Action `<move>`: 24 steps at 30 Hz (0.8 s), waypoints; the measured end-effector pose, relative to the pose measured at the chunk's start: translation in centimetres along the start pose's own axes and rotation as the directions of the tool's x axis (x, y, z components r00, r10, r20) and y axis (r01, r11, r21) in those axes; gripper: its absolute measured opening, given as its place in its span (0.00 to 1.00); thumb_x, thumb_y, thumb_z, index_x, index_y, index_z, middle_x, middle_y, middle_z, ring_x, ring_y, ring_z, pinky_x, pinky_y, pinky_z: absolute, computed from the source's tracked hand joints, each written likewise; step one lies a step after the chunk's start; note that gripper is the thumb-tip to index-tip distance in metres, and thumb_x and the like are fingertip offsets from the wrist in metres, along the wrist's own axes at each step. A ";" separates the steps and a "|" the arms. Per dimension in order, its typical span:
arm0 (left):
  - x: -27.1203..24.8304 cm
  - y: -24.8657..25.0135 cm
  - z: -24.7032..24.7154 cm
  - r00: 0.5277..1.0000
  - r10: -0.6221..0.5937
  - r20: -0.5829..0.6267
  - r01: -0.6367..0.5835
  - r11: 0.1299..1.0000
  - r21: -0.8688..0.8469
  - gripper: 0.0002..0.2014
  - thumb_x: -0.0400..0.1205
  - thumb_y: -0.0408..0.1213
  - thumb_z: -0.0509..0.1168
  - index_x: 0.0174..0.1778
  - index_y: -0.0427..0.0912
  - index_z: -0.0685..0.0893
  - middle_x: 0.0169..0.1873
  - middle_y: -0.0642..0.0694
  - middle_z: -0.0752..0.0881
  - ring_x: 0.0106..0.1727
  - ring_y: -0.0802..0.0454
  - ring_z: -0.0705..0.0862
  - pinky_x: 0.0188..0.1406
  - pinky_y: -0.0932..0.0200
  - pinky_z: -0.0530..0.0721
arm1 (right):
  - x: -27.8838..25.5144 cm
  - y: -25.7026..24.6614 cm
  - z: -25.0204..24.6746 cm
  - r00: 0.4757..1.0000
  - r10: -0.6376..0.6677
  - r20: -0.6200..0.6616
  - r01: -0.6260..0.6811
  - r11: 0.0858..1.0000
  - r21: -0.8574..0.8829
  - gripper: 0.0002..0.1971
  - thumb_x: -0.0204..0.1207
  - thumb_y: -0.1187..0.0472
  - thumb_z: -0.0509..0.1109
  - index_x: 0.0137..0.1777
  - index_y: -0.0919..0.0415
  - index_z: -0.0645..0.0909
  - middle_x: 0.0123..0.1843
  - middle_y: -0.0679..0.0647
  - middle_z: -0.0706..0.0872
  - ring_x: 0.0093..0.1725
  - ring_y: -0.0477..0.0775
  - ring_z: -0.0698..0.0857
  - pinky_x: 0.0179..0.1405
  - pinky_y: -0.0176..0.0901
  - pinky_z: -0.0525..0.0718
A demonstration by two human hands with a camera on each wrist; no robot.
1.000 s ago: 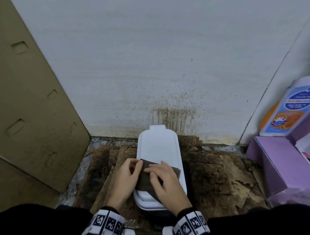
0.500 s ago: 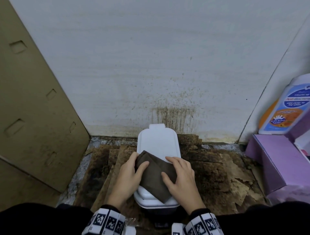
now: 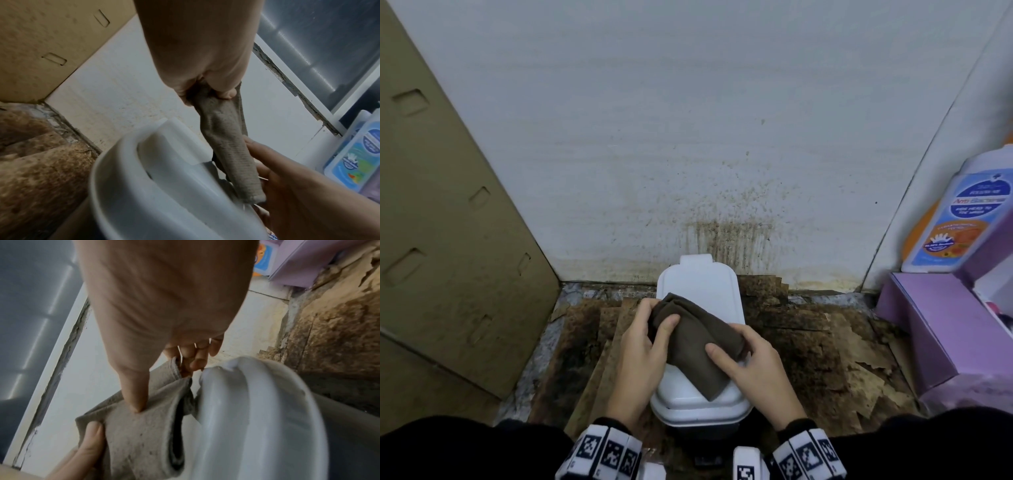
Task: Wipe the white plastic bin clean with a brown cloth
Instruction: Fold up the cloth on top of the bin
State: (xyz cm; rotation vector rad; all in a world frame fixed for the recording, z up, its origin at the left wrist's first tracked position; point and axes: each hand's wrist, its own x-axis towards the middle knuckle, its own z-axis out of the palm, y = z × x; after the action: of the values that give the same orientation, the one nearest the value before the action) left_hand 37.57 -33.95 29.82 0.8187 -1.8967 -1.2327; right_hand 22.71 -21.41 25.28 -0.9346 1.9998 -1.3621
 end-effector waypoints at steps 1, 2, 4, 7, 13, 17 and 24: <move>0.0 0.1 0.1 1.000 0.000 0.001 0.000 1.000 0.000 0.03 0.90 0.38 0.64 0.52 0.43 0.80 0.44 0.51 0.86 0.47 0.51 0.86 0.46 0.41 0.87 | 0.0 0.0 -0.2 1.000 0.006 0.017 -0.006 1.000 0.019 0.24 0.65 0.30 0.78 0.56 0.41 0.86 0.53 0.45 0.90 0.56 0.43 0.88 0.59 0.49 0.88; 0.0 0.2 0.2 1.000 -0.001 -0.002 0.001 1.000 0.000 0.04 0.90 0.39 0.64 0.52 0.43 0.80 0.43 0.51 0.86 0.46 0.52 0.86 0.45 0.41 0.87 | -0.1 -0.1 -0.4 0.999 0.001 0.032 -0.002 1.000 0.017 0.22 0.66 0.32 0.78 0.53 0.44 0.88 0.49 0.46 0.91 0.52 0.43 0.89 0.57 0.48 0.89; 0.1 0.2 0.4 1.000 -0.013 -0.025 0.013 1.000 -0.007 0.04 0.90 0.39 0.64 0.51 0.43 0.80 0.42 0.51 0.85 0.45 0.52 0.86 0.44 0.44 0.86 | -0.4 -0.3 -0.7 0.999 -0.025 0.048 0.025 1.000 -0.004 0.18 0.69 0.35 0.78 0.46 0.49 0.89 0.44 0.48 0.89 0.47 0.44 0.87 0.52 0.45 0.87; 0.4 0.1 0.5 0.997 -0.051 -0.058 0.051 0.999 -0.004 0.06 0.89 0.39 0.64 0.49 0.43 0.79 0.40 0.52 0.85 0.43 0.52 0.85 0.41 0.50 0.84 | -0.6 0.0 -0.8 0.996 -0.085 0.027 0.087 0.994 -0.067 0.20 0.72 0.34 0.74 0.42 0.51 0.86 0.43 0.48 0.84 0.49 0.49 0.83 0.50 0.43 0.82; 1.2 0.7 1.0 0.990 -0.139 -0.026 0.139 0.990 0.010 0.06 0.88 0.45 0.66 0.50 0.46 0.82 0.42 0.50 0.87 0.44 0.58 0.87 0.43 0.52 0.86 | -1.0 -2.1 -2.3 0.990 -0.139 0.006 0.139 0.987 -0.083 0.09 0.83 0.46 0.70 0.45 0.48 0.82 0.39 0.51 0.87 0.40 0.47 0.87 0.41 0.49 0.86; 1.6 2.9 3.3 0.985 -0.159 0.066 0.161 0.987 -0.025 0.07 0.89 0.46 0.64 0.53 0.46 0.83 0.46 0.48 0.88 0.49 0.56 0.88 0.46 0.53 0.88 | -0.9 -3.9 -6.8 0.979 -0.203 -0.027 0.191 0.953 -0.233 0.13 0.86 0.44 0.65 0.44 0.50 0.78 0.36 0.51 0.85 0.36 0.45 0.85 0.35 0.46 0.84; 2.1 11.0 8.7 0.945 -0.025 0.326 0.057 0.994 -0.090 0.06 0.92 0.43 0.59 0.58 0.49 0.80 0.51 0.46 0.88 0.52 0.53 0.89 0.55 0.46 0.89 | -3.1 -8.3 -18.8 0.927 -0.350 -0.138 0.226 0.811 -0.539 0.18 0.85 0.46 0.64 0.36 0.53 0.69 0.27 0.51 0.73 0.32 0.46 0.78 0.31 0.39 0.70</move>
State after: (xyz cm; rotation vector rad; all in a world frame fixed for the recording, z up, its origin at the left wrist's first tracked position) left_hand 27.85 -27.76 38.05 0.6345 -2.0640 -1.5523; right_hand 12.50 -10.45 39.61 -1.4275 2.5591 -1.1342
